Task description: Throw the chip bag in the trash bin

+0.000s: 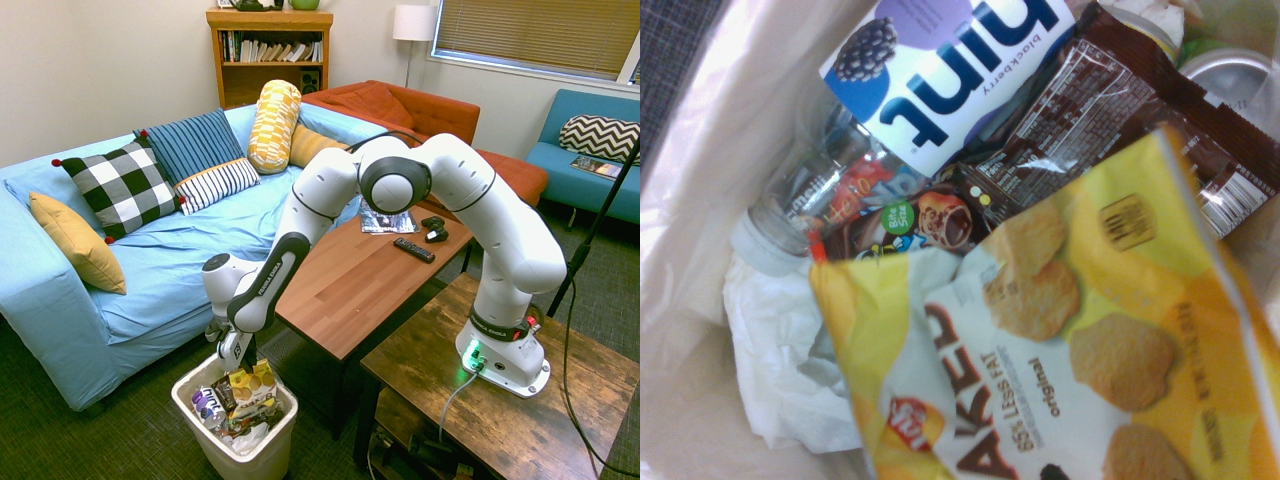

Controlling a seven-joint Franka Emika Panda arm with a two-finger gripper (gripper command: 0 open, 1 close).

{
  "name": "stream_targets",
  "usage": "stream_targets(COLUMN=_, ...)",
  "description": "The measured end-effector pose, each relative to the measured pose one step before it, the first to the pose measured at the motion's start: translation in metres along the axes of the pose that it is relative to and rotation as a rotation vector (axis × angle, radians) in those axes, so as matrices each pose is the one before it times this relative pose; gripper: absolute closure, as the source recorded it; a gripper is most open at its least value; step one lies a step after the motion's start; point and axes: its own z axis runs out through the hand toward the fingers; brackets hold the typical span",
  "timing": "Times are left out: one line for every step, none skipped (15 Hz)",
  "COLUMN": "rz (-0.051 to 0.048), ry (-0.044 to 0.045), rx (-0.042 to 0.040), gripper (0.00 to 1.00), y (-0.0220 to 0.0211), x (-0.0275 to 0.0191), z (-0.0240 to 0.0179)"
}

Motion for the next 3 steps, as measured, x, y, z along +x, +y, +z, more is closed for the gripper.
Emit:
stream_targets(rz=-0.00139, ry=0.00967, rx=-0.00705, gripper=0.00, y=-0.00213, x=-0.00240, z=0.00001)
stream_targets(rz=0.00228, ry=0.01918, rx=-0.01160, gripper=0.00, y=-0.00161, x=-0.00102, z=-0.00112)
stream_targets(rz=0.00627, ry=0.02372, rx=-0.01155, gripper=0.00, y=-0.00117, x=0.00007, z=-0.00295)
